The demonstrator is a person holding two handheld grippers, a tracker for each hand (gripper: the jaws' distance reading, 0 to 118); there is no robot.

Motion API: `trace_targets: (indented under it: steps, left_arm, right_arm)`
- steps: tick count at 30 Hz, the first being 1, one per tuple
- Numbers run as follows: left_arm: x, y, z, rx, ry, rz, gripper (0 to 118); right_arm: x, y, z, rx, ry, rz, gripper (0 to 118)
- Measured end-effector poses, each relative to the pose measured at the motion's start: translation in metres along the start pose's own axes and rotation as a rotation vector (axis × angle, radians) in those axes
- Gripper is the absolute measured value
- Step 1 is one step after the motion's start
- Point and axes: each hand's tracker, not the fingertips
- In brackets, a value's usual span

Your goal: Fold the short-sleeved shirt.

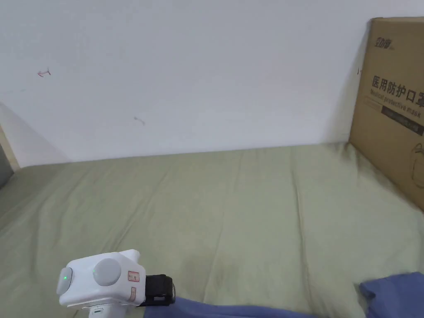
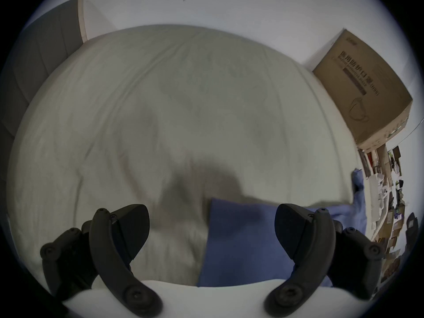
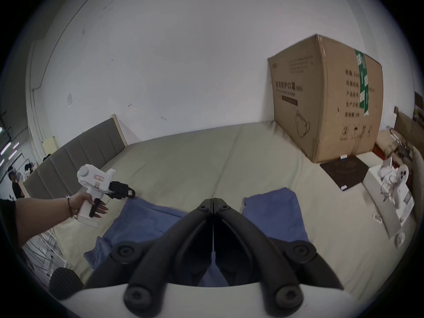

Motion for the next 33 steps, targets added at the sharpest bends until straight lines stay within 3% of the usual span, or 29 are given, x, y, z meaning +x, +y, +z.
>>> trace_targets:
  steps: [2, 4, 7, 9, 11, 12, 14, 15, 18, 19, 21, 22, 25, 28, 31, 32, 33]
  left_arm:
    - [0.002, -0.006, -0.025, -0.075, 0.040, -0.078, 117]
    - [0.010, -0.022, -0.032, 0.019, 0.081, -0.192, 118]
    - [0.013, -0.041, -0.027, 0.171, 0.108, -0.169, 118]
    - [0.018, -0.035, -0.017, 0.111, 0.140, -0.171, 118]
    - [0.026, -0.039, -0.003, 0.086, 0.133, -0.159, 101]
    - [0.030, -0.038, 0.005, 0.106, 0.150, -0.185, 86]
    - [0.032, -0.044, 0.022, 0.144, 0.157, -0.226, 21]
    - [0.033, -0.046, 0.026, 0.123, 0.113, -0.225, 2]
    - [0.034, -0.052, 0.051, 0.123, 0.094, -0.218, 2]
    - [0.032, -0.050, 0.063, 0.169, 0.084, -0.206, 2]
    - [0.029, -0.050, 0.091, 0.264, 0.030, -0.158, 2]
    - [0.027, -0.052, 0.104, 0.304, 0.002, -0.142, 2]
    - [0.032, -0.063, 0.129, 0.314, 0.017, -0.153, 2]
    - [0.033, -0.068, 0.129, 0.276, 0.026, -0.173, 2]
    - [0.033, -0.072, 0.129, 0.238, 0.047, -0.180, 2]
    - [0.030, -0.071, 0.127, 0.233, 0.047, -0.174, 2]
    - [0.029, -0.072, 0.128, 0.225, 0.044, -0.162, 2]
  right_arm:
    - [0.004, -0.001, -0.005, -0.011, -0.012, -0.008, 1]
    - [0.007, -0.002, -0.009, -0.016, -0.025, -0.005, 1]
    - [0.011, -0.001, -0.015, -0.030, -0.042, -0.001, 1]
    - [0.016, 0.002, -0.015, -0.033, -0.046, -0.014, 1]
    - [0.025, 0.003, -0.014, -0.016, -0.047, -0.071, 1]
    - [0.031, 0.004, -0.014, -0.011, -0.050, -0.093, 1]
    - [0.048, 0.007, -0.017, -0.020, -0.049, -0.147, 1]
    - [0.056, 0.010, -0.020, -0.033, -0.052, -0.187, 1]
    - [0.092, 0.019, -0.041, -0.080, -0.045, -0.272, 1]
    - [0.101, 0.022, -0.054, -0.131, -0.062, -0.283, 15]
    - [0.118, 0.024, -0.091, -0.317, -0.185, -0.262, 90]
    - [0.128, 0.019, -0.112, -0.435, -0.211, -0.244, 113]
    - [0.155, -0.002, -0.153, -0.548, -0.220, -0.269, 113]
    - [0.178, -0.017, -0.179, -0.591, -0.332, -0.263, 112]
    - [0.204, -0.028, -0.193, -0.617, -0.394, -0.278, 99]
    - [0.203, -0.031, -0.193, -0.646, -0.373, -0.264, 97]
    - [0.194, -0.033, -0.189, -0.676, -0.394, -0.154, 97]
